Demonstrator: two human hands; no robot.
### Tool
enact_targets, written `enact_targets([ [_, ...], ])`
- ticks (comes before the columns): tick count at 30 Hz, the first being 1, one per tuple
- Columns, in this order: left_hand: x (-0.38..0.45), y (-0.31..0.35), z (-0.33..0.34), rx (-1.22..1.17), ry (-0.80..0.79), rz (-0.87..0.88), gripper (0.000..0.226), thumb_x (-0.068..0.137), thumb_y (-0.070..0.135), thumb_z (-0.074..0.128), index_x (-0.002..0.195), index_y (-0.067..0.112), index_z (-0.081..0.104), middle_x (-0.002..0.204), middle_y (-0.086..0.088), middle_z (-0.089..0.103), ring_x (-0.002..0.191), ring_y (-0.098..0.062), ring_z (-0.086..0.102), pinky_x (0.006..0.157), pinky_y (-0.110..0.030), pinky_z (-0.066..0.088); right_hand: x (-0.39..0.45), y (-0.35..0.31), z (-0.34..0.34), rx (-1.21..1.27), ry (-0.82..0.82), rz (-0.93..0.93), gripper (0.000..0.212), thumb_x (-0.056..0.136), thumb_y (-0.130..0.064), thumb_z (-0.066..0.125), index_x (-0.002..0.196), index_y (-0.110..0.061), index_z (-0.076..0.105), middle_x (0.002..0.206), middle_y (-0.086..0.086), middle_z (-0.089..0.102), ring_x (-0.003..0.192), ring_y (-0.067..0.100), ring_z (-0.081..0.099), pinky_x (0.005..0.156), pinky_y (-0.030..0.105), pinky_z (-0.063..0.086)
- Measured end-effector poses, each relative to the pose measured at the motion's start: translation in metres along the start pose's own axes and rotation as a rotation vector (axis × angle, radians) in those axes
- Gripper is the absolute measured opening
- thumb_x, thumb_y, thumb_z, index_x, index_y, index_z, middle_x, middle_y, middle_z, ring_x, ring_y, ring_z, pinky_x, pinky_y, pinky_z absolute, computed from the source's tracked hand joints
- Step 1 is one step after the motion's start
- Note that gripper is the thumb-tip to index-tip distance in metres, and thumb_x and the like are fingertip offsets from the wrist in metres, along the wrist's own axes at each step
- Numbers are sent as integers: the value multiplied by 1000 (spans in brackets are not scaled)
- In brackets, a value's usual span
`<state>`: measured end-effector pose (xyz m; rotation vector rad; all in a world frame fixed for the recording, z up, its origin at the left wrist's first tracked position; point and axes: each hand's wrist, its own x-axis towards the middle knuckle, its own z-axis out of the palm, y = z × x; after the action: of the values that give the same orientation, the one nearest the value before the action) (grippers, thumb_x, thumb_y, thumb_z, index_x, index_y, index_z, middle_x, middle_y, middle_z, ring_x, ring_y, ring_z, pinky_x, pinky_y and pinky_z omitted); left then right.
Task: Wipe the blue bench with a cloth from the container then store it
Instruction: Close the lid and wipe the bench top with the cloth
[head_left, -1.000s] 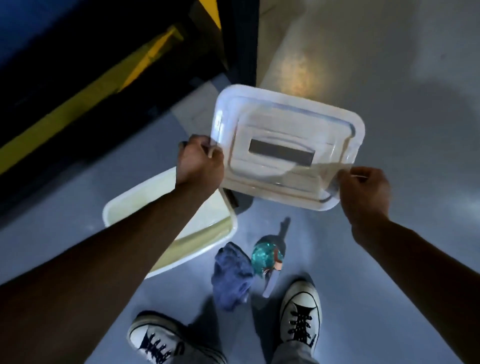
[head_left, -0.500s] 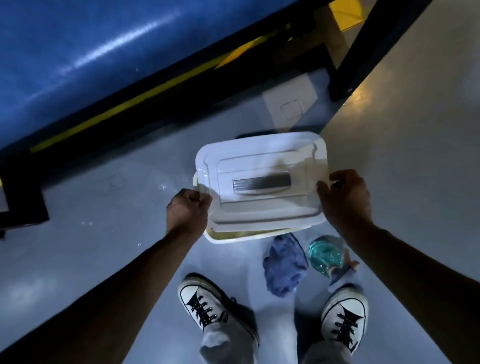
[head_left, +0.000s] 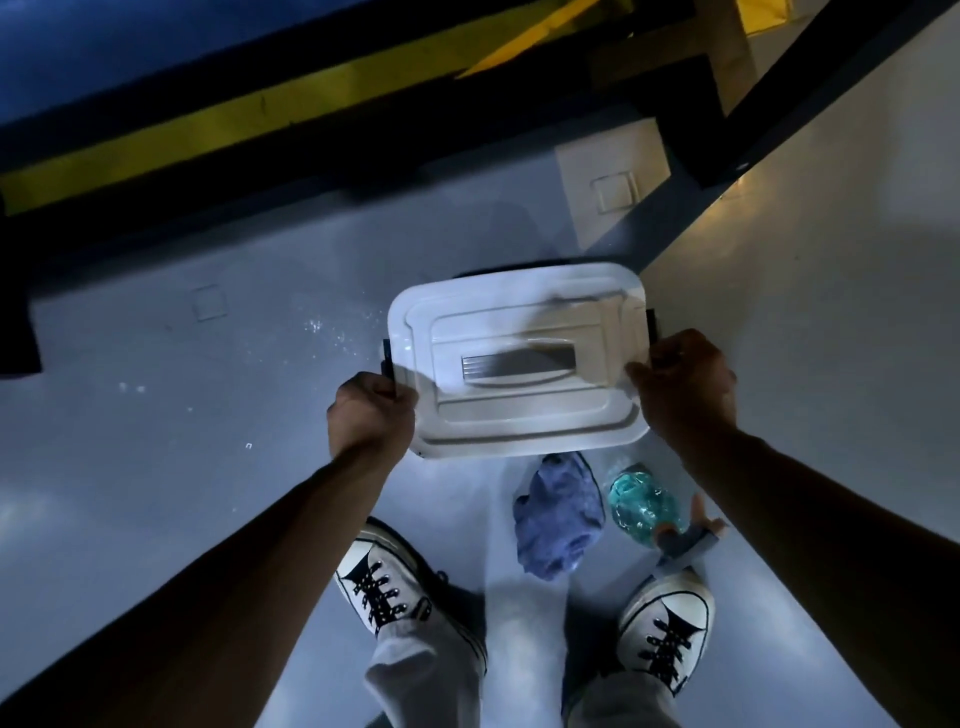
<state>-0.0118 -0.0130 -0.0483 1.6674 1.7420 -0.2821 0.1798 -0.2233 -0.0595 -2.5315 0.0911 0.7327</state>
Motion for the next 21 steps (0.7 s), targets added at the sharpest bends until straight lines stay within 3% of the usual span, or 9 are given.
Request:
enact_targets([
  [3, -3, -1, -6, -56, -49, -9, 18, 84, 35, 73, 92, 19, 77, 90, -4, 79, 89, -31, 75, 84, -41, 64, 0, -4, -3, -25, -32, 35, 28, 78, -20, 78, 103, -13, 68, 103, 10, 72, 100, 31, 66, 81, 29, 45],
  [6, -9, -1, -9, 15, -105, 47, 21, 90, 33, 70, 103, 17, 75, 99, -2, 75, 95, -28, 70, 85, -34, 58, -2, -10, -6, -77, -59, 52, 31, 79, -22, 77, 107, -12, 69, 110, 11, 72, 105, 32, 65, 84, 29, 45],
  [12, -14, -11, -18, -44, -239, 84, 20, 93, 20, 62, 109, 18, 73, 100, -1, 75, 91, -26, 68, 65, -24, 45, -25, -11, -10, -121, -73, 19, 30, 86, -22, 70, 114, -9, 70, 116, 16, 70, 111, 36, 64, 93, 36, 50],
  [14, -15, -16, -19, -91, -235, 99, 20, 94, 25, 64, 110, 20, 74, 104, 1, 76, 94, -26, 71, 64, -24, 46, -42, -6, -9, -98, 1, -61, 29, 88, -21, 67, 115, -10, 65, 115, 16, 65, 105, 34, 62, 92, 36, 48],
  [17, -19, -29, -18, -181, -163, 116, 16, 94, 31, 68, 105, 22, 76, 103, 4, 78, 95, -26, 73, 72, -29, 54, -82, 14, 5, -87, 86, -281, 10, 92, -14, 61, 102, -12, 64, 100, 9, 58, 80, 22, 55, 74, 31, 44],
  [19, -22, -41, -13, -282, -146, 108, 6, 90, 30, 72, 93, 29, 77, 94, 8, 79, 89, -26, 76, 80, -39, 61, -111, 42, 29, -228, -42, -336, 9, 96, -17, 56, 98, -15, 64, 93, 3, 58, 76, 20, 56, 68, 29, 39],
  [21, -24, -50, -6, -397, -161, 102, 10, 84, 30, 72, 82, 39, 76, 86, 8, 78, 76, -23, 72, 83, -42, 61, -128, 74, 63, -374, -279, -320, 24, 97, -26, 56, 121, -20, 60, 114, 6, 59, 97, 24, 63, 77, 31, 47],
])
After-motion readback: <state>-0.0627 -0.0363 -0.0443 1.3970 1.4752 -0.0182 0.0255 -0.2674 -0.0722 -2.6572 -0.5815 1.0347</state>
